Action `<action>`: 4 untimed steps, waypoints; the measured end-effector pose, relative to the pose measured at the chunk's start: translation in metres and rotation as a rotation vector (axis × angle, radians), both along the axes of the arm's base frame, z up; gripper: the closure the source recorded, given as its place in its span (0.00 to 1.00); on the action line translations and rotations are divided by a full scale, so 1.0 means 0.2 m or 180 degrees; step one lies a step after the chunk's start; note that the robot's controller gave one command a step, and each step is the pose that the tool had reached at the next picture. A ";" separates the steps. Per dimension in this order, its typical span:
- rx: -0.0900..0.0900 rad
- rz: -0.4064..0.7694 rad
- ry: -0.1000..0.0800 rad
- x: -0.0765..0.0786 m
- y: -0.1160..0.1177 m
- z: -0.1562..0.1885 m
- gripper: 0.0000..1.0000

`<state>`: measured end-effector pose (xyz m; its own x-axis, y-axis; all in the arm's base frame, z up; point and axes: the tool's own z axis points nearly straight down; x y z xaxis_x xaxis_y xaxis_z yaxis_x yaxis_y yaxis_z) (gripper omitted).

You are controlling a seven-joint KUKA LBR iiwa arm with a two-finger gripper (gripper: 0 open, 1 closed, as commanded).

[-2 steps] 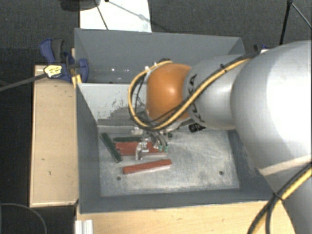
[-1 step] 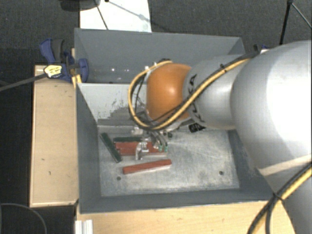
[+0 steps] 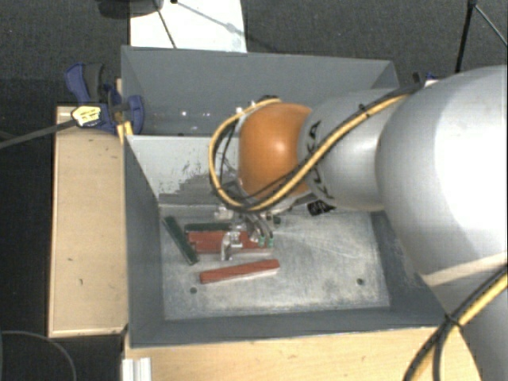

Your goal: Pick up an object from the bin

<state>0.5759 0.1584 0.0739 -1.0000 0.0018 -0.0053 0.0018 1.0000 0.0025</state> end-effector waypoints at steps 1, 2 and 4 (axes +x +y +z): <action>-0.0007 -0.0005 0.0026 -0.01 0.00 0.03 1.00; -0.0012 -0.0004 0.0044 -0.02 -0.01 0.14 1.00; -0.0007 -0.0003 0.0018 0.00 0.00 0.36 1.00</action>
Offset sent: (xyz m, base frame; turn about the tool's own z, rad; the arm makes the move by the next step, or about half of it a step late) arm 0.0000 0.0000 0.0783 0.0000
